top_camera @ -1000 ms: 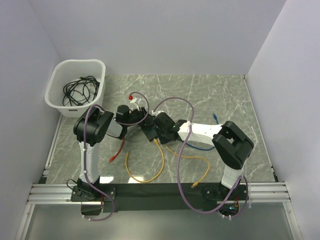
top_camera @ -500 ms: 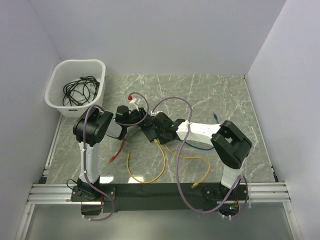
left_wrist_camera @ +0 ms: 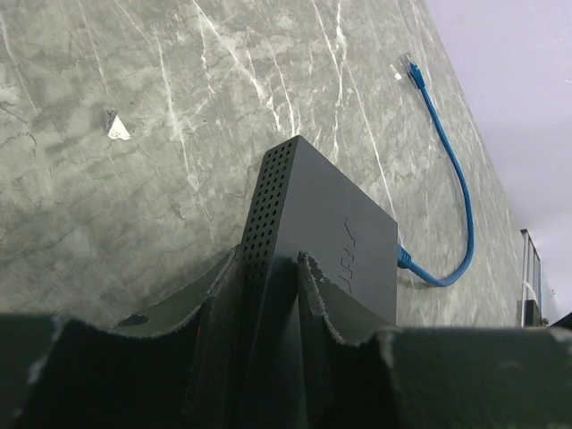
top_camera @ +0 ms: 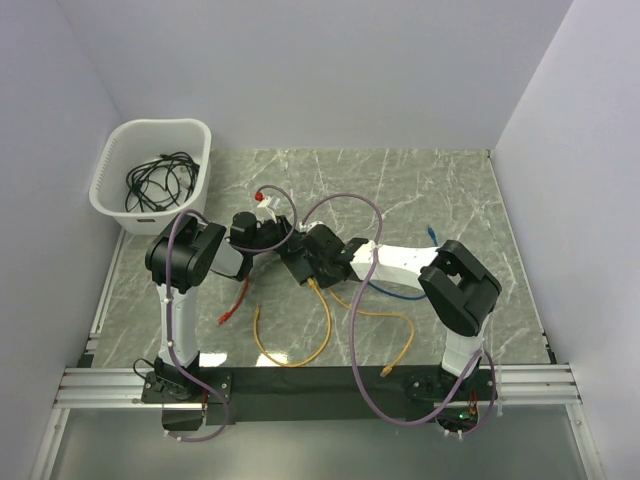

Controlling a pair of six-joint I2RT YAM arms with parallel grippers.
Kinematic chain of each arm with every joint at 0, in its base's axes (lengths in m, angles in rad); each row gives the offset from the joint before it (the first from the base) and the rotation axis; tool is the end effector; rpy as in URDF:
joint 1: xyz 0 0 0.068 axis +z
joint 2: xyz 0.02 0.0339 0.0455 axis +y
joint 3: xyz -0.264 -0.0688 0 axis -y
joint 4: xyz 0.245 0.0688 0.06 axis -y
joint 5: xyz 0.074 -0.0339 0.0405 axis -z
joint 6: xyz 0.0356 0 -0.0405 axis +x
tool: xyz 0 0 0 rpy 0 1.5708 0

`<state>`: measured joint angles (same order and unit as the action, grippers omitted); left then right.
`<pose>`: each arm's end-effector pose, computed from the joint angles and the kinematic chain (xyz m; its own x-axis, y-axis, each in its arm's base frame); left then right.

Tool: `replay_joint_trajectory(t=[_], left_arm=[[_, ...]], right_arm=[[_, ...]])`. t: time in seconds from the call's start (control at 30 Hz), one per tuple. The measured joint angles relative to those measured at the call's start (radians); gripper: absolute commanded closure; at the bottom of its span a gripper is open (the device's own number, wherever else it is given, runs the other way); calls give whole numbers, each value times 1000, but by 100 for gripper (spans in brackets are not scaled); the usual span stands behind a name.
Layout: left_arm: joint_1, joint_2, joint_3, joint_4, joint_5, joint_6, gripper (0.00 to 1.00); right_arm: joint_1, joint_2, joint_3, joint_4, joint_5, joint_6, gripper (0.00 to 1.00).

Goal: Insert the plug into the switch port

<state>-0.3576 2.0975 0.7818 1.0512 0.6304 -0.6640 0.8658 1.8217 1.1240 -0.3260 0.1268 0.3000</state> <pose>0.3409 -0.1498 0.0929 -0.6956 -0.2715 -0.6652 0.4915 0.4955 -0.7162 0.2424 0.2779 0.1645 -0.7394 -0.4166 -0.5289 -0.5175 0.8542 0.0506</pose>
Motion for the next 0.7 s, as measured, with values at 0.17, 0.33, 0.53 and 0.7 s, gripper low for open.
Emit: replay_joint_trajectory(t=[0.17,0.33,0.53,0.7], left_arm=[[0,0,-3,6,0,6,67],[1,-1,-9,16,0,16,69],[1,-1,-12,27,0,19,72],[2,-1,-14,34,0,25,75]], right_arm=[[0,0,0,1,3,-14,100],[2,1,6,-3,3,-30,100],[3,2,8,-5,4,-38,100],[3,2,8,-3,5,-48,100]])
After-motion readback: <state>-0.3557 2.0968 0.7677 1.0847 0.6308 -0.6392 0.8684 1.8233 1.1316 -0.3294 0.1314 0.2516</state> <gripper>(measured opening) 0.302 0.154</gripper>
